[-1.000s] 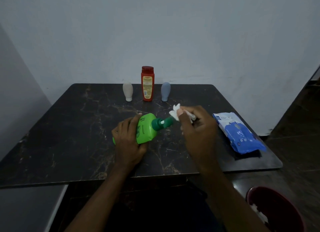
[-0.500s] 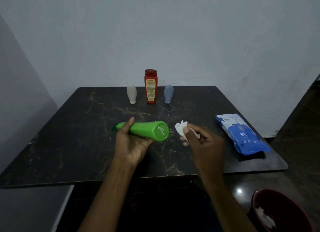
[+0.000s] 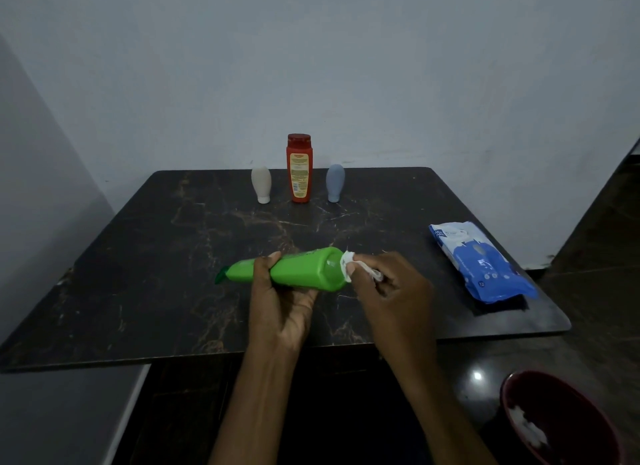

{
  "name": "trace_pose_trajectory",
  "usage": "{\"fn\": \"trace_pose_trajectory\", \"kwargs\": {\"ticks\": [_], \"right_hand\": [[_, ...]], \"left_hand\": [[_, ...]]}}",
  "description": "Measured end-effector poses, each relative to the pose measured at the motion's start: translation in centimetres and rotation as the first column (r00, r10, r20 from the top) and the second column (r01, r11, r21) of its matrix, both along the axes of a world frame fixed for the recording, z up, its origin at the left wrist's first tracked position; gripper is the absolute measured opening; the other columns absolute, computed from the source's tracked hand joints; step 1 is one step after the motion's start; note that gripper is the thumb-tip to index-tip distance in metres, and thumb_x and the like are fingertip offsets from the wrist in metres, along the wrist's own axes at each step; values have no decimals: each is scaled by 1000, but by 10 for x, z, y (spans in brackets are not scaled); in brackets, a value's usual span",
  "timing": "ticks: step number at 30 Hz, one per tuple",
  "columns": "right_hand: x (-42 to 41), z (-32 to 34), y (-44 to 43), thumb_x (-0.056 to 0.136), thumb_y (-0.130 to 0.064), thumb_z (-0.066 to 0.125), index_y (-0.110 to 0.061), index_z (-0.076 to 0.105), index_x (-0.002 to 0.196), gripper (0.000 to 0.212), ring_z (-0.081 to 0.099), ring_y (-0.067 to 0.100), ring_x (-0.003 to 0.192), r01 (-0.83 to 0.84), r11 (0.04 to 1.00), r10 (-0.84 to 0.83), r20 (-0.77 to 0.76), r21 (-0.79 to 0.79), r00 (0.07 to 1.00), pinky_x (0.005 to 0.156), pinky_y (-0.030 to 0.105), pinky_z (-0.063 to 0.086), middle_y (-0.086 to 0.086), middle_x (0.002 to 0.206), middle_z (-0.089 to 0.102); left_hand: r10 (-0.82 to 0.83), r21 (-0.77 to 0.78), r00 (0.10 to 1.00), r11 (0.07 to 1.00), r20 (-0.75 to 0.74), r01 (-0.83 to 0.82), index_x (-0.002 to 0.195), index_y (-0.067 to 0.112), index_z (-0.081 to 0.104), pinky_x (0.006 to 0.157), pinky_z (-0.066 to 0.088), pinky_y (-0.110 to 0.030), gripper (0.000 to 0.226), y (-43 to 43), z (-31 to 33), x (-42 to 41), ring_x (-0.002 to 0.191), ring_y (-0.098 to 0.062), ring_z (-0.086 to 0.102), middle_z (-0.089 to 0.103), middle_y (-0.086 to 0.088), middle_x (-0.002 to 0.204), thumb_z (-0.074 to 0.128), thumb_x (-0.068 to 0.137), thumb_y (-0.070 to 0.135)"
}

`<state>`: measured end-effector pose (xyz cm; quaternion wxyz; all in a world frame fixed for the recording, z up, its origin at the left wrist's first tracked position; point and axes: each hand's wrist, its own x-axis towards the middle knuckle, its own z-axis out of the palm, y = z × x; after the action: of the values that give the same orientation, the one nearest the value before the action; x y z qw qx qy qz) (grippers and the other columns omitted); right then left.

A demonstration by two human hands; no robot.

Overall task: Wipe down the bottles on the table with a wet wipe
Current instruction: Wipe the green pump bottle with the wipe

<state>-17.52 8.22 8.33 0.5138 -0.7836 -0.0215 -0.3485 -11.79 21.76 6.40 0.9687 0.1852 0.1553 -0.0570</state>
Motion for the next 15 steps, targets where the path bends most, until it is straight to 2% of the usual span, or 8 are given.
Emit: {"fn": "trace_pose_trajectory", "kwargs": {"ticks": [2, 5, 9, 13, 15], "right_hand": [[-3, 2, 1, 85, -10, 74, -27, 71, 97, 22, 65, -2, 81, -57, 998, 56, 20, 17, 998, 68, 5, 45, -17, 86, 65], [-6, 6, 7, 86, -12, 74, -21, 74, 97, 15, 67, 6, 85, -151, 988, 151, 52, 5, 987, 70, 16, 52, -10, 90, 68], [-2, -1, -4, 85, -9, 73, -21, 72, 89, 13, 65, 3, 78, -46, 997, 47, 27, -66, 999, 66, 12, 48, -11, 83, 67], [-10, 0, 1, 85, -10, 74, -15, 75, 91, 8, 67, 10, 79, -187, 982, 187, 18, -25, 982, 67, 20, 53, -8, 85, 69], [-3, -1, -2, 85, -9, 74, -17, 75, 91, 10, 67, 8, 79, -124, 992, 123, 36, 0, 992, 67, 19, 53, -9, 85, 70]], "left_hand": [[7, 15, 1000, 1000, 0, -7, 123, 8, 58, 96, 55, -58, 33, -2, -3, -1, 126, -37, 61, 63, -22, 136, 65, 93, 17], [1, 5, 1000, 1000, 14, -1, 119, 10, 58, 90, 59, -51, 26, -5, -7, -3, 132, -35, 57, 63, -19, 129, 62, 94, 18], [38, 19, 999, 999, 5, -38, 121, 8, 59, 101, 52, -58, 31, -3, -8, -4, 127, -36, 61, 64, -19, 129, 66, 92, 17], [7, 32, 1000, 999, 28, -8, 120, 8, 57, 89, 60, -50, 29, -3, -11, -3, 132, -35, 57, 63, -18, 124, 63, 93, 18], [-7, 36, 999, 999, 41, 6, 117, 8, 59, 88, 60, -50, 25, -5, -12, -5, 130, -34, 58, 64, -18, 124, 62, 94, 17]]}}
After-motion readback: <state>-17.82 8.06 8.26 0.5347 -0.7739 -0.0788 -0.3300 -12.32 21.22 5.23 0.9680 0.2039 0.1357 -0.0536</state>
